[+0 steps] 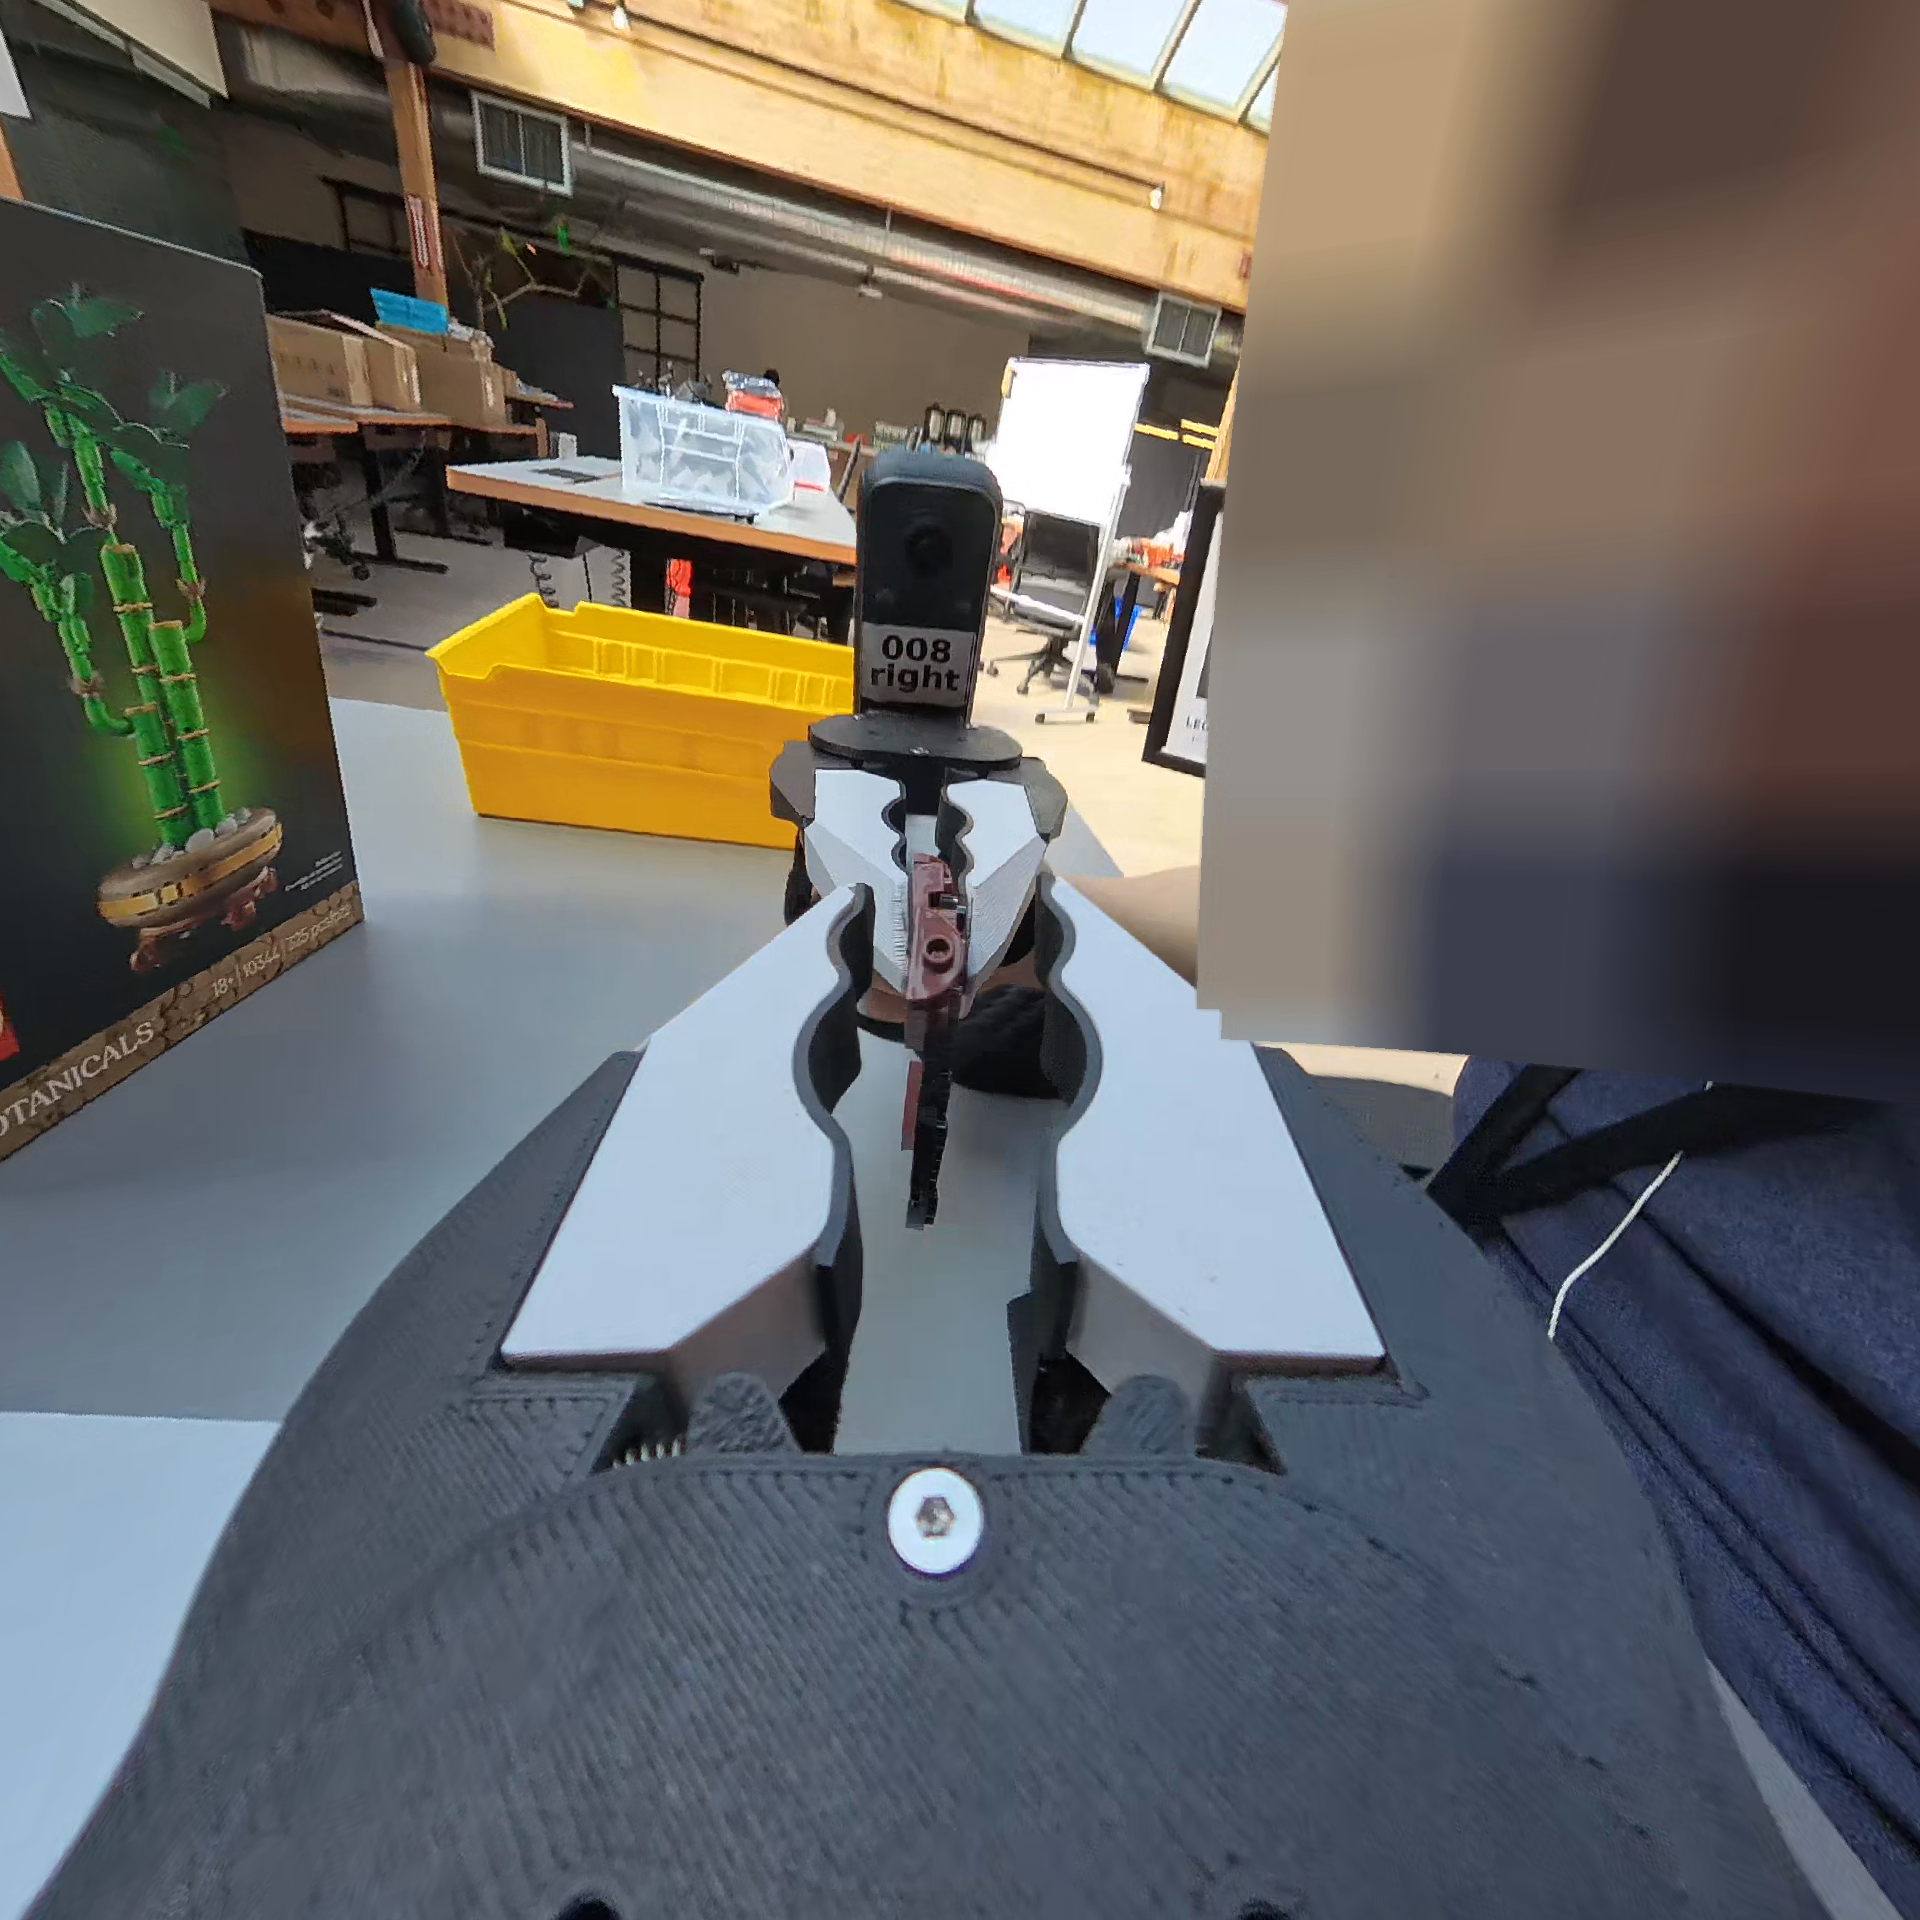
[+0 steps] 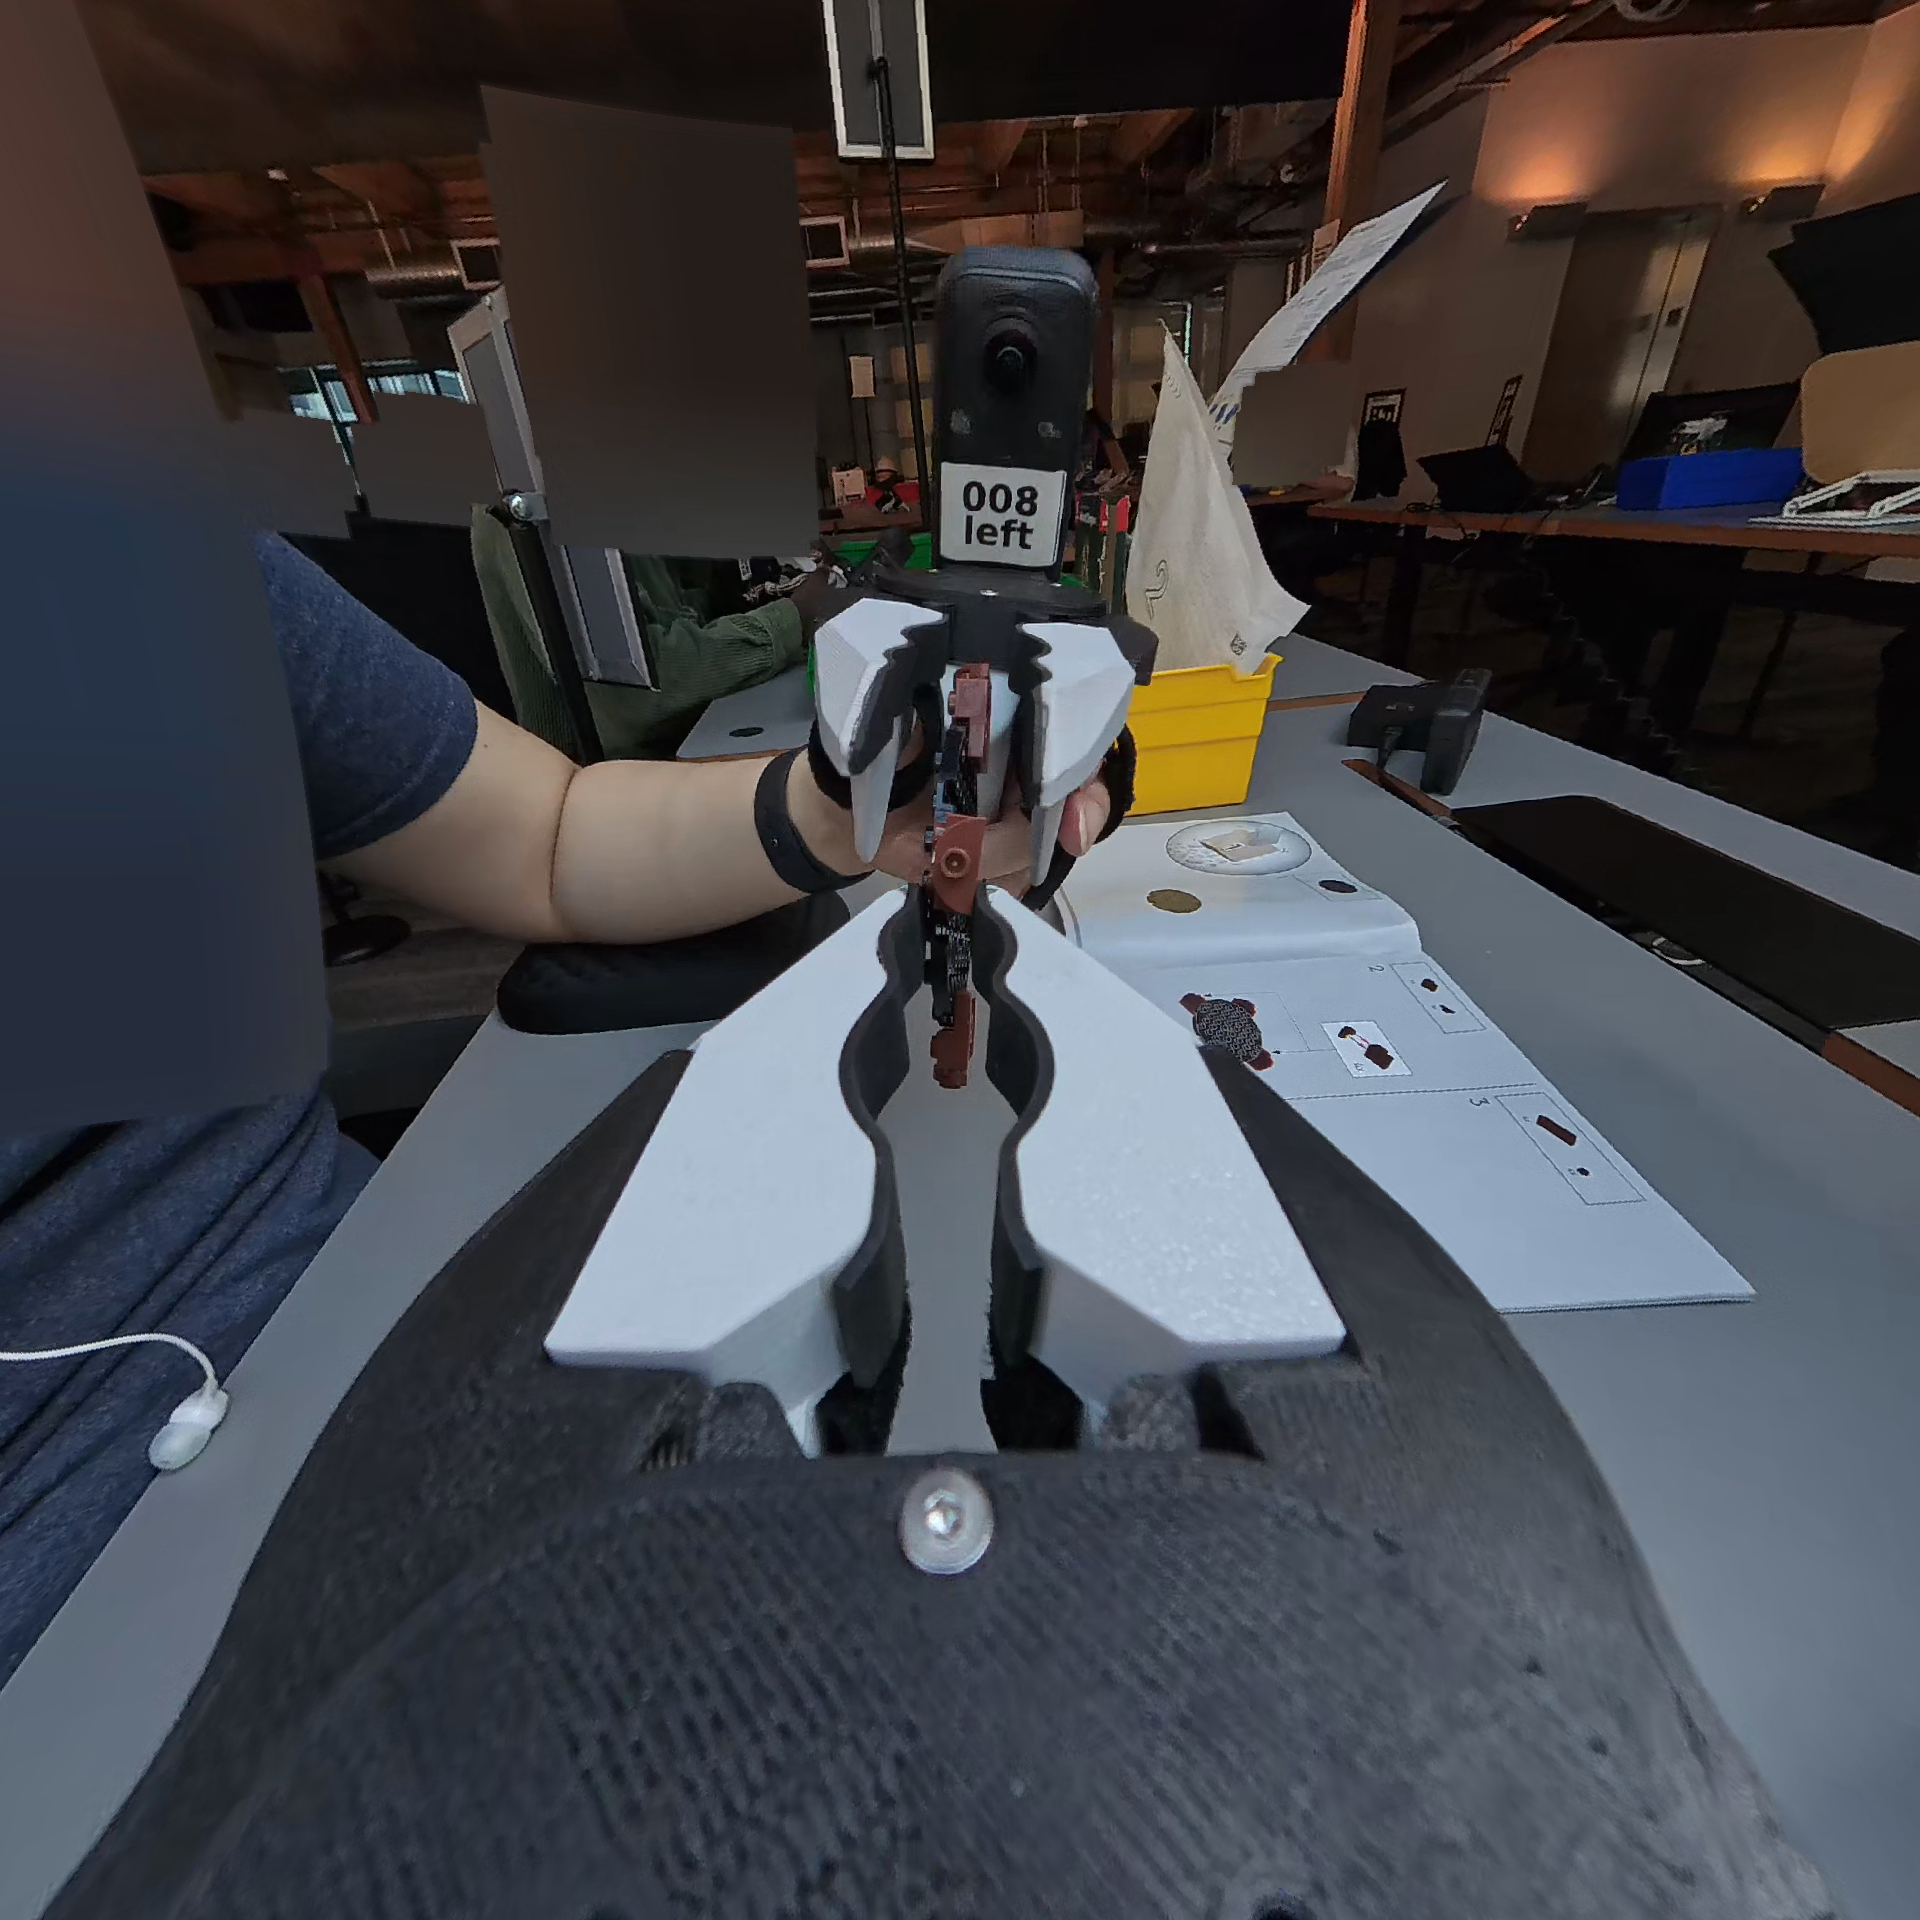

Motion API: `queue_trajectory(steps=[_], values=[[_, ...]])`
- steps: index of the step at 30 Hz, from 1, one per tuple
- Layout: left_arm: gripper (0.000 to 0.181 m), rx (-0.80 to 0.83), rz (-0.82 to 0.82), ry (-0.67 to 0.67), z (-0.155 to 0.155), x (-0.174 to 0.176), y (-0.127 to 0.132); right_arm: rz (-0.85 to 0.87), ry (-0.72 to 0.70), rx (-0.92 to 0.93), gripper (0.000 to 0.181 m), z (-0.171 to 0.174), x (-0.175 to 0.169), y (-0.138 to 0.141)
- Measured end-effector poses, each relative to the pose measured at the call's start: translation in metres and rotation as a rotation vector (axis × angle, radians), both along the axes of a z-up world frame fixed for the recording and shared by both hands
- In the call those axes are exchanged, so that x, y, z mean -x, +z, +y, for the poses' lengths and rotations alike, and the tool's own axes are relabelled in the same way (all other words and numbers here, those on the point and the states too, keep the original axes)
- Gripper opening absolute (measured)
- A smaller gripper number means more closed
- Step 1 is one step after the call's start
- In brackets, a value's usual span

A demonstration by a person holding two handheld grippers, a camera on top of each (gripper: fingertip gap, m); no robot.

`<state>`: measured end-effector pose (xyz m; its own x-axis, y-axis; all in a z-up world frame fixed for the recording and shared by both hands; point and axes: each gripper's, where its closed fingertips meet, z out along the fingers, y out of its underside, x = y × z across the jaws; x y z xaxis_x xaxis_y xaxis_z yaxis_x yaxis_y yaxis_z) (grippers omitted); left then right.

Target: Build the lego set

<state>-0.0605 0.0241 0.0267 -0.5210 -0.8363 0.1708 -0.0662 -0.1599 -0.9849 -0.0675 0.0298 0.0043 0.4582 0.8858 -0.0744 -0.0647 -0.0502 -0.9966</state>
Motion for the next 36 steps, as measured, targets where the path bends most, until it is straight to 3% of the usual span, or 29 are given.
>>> queue_trajectory(steps=[5, 9, 15, 25, 31, 36], values=[[0.023, -0.18, 0.067, 0.003, -0.009, 0.0, -0.019, -0.076, 0.027, -0.059, 0.007, -0.007, 0.009, -0.005], [0.007, -0.245, 0.018, -0.005, -0.017, 0.001, -0.018, -0.114, 0.019, -0.117, 0.007, -0.01, 0.009, -0.005], [0.007, -0.363, -0.009, 0.03, -0.02, 0.002, -0.018, -0.144, 0.008, -0.165, 0.007, -0.012, 0.01, -0.004], [0.007, -0.413, -0.019, 0.078, -0.015, 0.001, -0.015, -0.165, -0.038, -0.252, 0.024, -0.014, 0.001, 0.006], [0.007, -0.458, -0.005, 0.066, -0.02, 0.001, -0.019, -0.139, -0.02, -0.255, 0.007, -0.018, 0.0, 0.01], [0.007, -0.452, 0.01, 0.074, -0.018, 0.0, -0.02, -0.137, -0.022, -0.209, 0.007, -0.015, 0.0, 0.009]])
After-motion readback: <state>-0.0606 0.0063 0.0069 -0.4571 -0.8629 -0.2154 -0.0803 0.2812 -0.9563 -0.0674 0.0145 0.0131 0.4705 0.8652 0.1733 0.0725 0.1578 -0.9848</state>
